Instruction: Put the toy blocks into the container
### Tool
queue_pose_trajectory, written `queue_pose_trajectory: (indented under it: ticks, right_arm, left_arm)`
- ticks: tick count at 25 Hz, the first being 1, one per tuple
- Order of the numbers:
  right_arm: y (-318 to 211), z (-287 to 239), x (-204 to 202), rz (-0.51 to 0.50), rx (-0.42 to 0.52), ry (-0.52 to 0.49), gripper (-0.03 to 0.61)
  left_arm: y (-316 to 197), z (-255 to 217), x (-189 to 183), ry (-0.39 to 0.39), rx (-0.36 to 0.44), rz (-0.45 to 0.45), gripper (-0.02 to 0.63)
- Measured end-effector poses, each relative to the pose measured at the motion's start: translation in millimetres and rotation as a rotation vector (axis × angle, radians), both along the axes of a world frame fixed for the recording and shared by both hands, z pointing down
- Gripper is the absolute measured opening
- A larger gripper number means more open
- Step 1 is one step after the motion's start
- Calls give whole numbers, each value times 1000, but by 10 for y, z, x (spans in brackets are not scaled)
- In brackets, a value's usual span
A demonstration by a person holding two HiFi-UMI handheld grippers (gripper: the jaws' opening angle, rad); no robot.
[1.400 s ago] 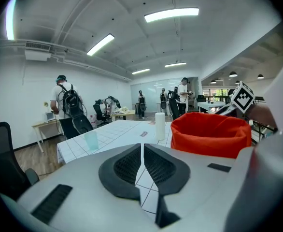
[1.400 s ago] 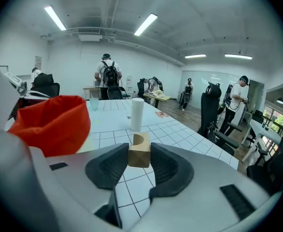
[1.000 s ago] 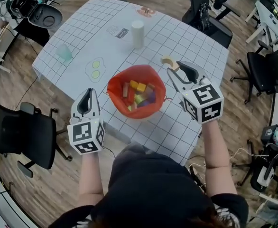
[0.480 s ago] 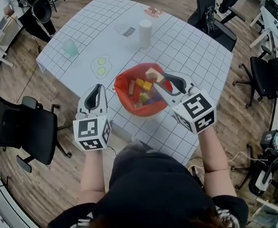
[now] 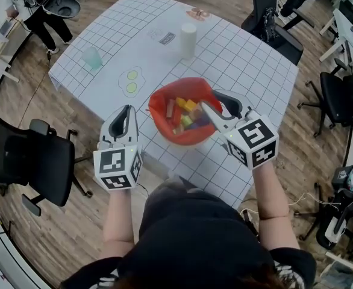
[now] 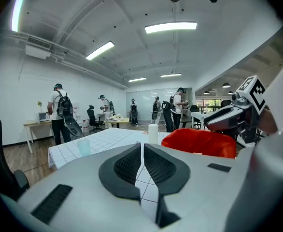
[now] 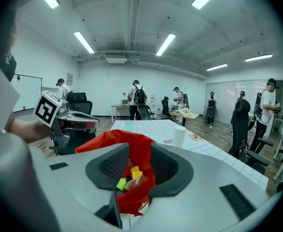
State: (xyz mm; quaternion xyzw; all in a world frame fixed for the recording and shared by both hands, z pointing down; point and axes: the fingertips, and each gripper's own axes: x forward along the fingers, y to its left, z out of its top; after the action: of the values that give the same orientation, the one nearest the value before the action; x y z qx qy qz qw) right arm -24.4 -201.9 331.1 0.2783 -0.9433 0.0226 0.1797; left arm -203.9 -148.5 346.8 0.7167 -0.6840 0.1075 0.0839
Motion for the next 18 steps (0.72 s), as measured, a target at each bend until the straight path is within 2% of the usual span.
queue_pose_trajectory:
  ticks: [7,18]
  right_arm:
    - [-47,60,190,84,7,12,116]
    - [-138,166,608,247,-28,-69,39]
  left_arm:
    - [-7,-24,77,26,-3,26,38]
    - [-25,20,127,12,-17,46,38]
